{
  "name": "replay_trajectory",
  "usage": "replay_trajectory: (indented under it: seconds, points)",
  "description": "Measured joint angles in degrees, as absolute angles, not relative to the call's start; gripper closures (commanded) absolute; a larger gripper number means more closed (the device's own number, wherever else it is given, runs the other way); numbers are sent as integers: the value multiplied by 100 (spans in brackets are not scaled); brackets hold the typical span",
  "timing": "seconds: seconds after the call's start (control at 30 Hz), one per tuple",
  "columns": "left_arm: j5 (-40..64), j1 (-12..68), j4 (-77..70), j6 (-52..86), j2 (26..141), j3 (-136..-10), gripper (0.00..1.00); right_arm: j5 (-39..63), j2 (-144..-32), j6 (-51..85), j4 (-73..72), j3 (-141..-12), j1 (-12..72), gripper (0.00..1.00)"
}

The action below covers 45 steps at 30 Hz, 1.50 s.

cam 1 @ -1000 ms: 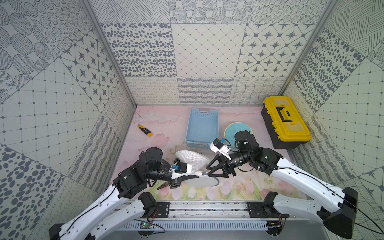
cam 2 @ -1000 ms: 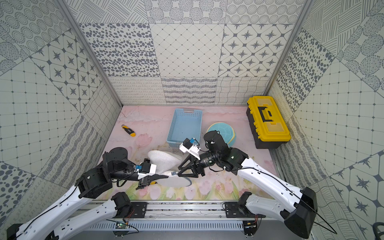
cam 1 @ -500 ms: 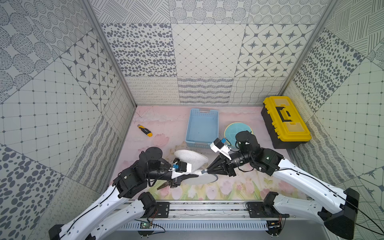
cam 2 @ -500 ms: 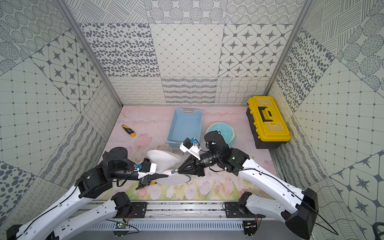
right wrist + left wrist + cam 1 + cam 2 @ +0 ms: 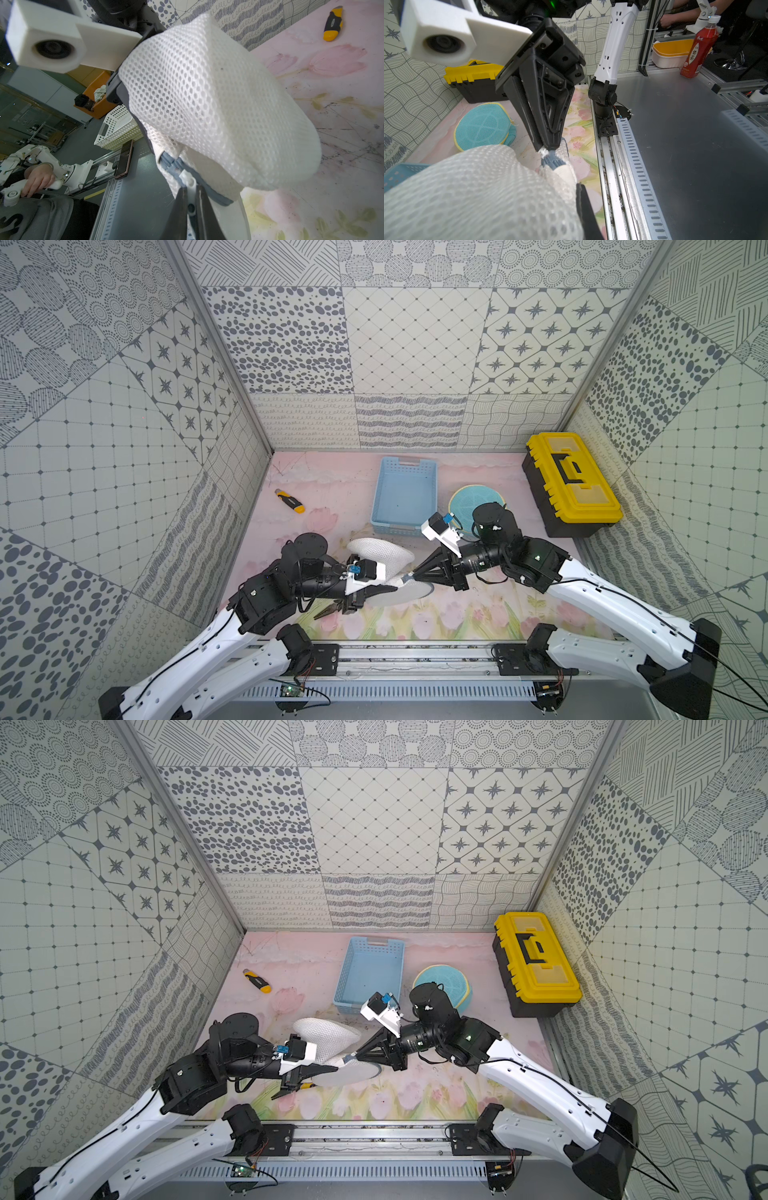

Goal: Turn the laundry bag inside out
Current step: Zip the zipper on the laundry bag.

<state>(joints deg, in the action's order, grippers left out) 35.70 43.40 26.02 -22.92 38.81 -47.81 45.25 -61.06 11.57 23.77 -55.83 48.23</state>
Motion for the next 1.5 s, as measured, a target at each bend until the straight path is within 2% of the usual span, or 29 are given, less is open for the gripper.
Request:
replay_trajectory:
  seconds: [0.07,0.13,0.3,0.33,0.37,0.47,0.5,0.53,0.97,1.07,1.17,1.23,1.5]
  points:
    - [3457,4340,2591,-2139,3981,-4781,99,4322,-6112,1229,2381,-5583,4818,100]
    - [3334,4340,2569,-1966,4080,-4781,92,4082,-6149,1288,2392,-5583,4812,100]
    - [3068,4342,2248,-1293,4313,-4611,65,3520,-6364,1345,2416,-5583,4783,100]
    - [3046,4342,2185,-1179,4359,-4560,58,3426,-6416,1347,2418,-5583,4768,100]
    - [3028,4342,2106,-1017,4431,-4510,42,3345,-6462,1350,2421,-5583,4748,100]
    - [2974,4342,1997,-523,4661,-4427,16,3142,-6580,1352,2418,-5577,4659,100]
    - [2952,4342,1988,-421,4713,-4423,3,3096,-6606,1354,2421,-5568,4615,100]
    - [2928,4340,1977,-294,4755,-4421,1,3055,-6619,1354,2416,-5555,4580,100]
    - [1909,4278,1968,1352,4506,-4536,1,2838,-6912,1216,2416,-5238,4453,100]
    - [1835,4101,1999,1656,4825,-4757,9,2845,-6971,1131,2418,-5212,4425,100]
    - [1785,3983,2091,1817,5271,-4993,25,2882,-6971,1063,2414,-5199,4403,100]
    - [1796,3951,2134,1839,5588,-5120,32,2939,-6971,989,2414,-5196,4399,100]
    - [1857,3778,2314,1577,6934,-5575,31,3262,-7011,781,2414,-5194,4292,100]
